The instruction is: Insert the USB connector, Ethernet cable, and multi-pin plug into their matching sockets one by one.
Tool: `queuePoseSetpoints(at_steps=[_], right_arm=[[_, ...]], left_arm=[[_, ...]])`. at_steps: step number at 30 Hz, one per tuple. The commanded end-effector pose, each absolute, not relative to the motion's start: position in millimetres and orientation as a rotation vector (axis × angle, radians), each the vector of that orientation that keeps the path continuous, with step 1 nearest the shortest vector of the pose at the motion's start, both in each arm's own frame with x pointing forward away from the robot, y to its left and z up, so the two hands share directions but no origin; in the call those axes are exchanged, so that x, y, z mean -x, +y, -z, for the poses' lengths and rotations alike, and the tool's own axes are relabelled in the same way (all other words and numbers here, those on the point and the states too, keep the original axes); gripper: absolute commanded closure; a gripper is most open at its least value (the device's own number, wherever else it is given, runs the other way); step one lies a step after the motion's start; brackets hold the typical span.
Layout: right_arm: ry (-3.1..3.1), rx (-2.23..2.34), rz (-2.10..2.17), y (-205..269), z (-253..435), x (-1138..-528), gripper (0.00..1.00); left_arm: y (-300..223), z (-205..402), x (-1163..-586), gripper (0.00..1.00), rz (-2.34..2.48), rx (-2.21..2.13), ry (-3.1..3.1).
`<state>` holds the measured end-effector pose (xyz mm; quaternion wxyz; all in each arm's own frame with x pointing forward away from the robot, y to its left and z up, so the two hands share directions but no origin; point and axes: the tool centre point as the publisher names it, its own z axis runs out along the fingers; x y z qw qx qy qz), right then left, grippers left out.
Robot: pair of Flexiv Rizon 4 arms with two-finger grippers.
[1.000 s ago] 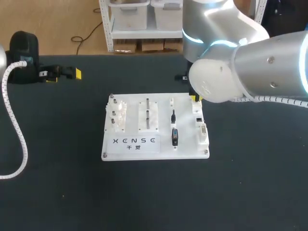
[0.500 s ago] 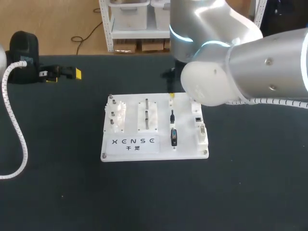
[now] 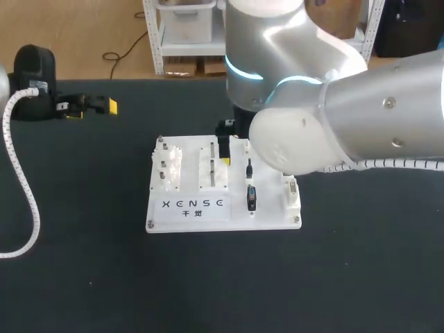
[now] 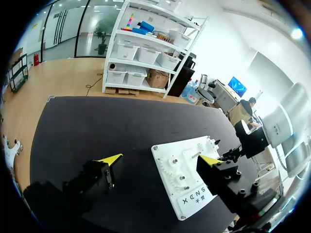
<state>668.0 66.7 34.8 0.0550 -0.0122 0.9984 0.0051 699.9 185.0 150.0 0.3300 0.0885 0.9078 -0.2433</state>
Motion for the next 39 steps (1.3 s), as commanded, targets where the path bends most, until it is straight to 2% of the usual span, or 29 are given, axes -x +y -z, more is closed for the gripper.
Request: queuePoseSetpoints(at_steps=[1,10,11,13,15,16,18,23,26,29,32,39], right_arm=[[3.038,0.037,-0.004,72,-33,-665,0.00],[3.051,0.022,-0.001,76,-23,-664,0.00],[3.053,0.021,-0.002,76,-22,-664,0.06],[3.057,0.021,-0.002,76,-19,-664,0.08],[3.061,0.019,-0.006,75,-16,-663,0.21],[3.064,0.019,-0.005,75,-15,-663,0.36],[3.070,0.020,-0.006,75,-12,-662,0.51],[3.074,0.026,-0.009,74,-10,-659,0.60],[3.072,0.033,-0.011,74,-9,-659,0.73],[3.068,0.035,-0.012,74,-10,-658,0.82],[3.059,0.038,-0.016,73,-11,-657,0.98],[3.032,0.047,-0.041,68,-17,-653,1.00]], left_arm=[[185,-150,-700,0.00,0.636,-0.232,2.374],[185,-150,-700,0.00,0.636,-0.232,2.374],[185,-150,-700,0.00,0.636,-0.232,2.374],[185,-150,-700,0.00,0.636,-0.232,2.374],[185,-150,-700,0.00,0.636,-0.232,2.374],[185,-150,-700,0.00,0.636,-0.232,2.374],[185,-150,-700,0.00,0.636,-0.232,2.374],[185,-150,-700,0.00,0.636,-0.232,2.374],[185,-150,-700,0.00,0.636,-0.232,2.374],[185,-150,-700,0.00,0.636,-0.232,2.374],[185,-150,-700,0.00,0.636,-0.232,2.374],[185,-150,-700,0.00,0.636,-0.232,2.374]])
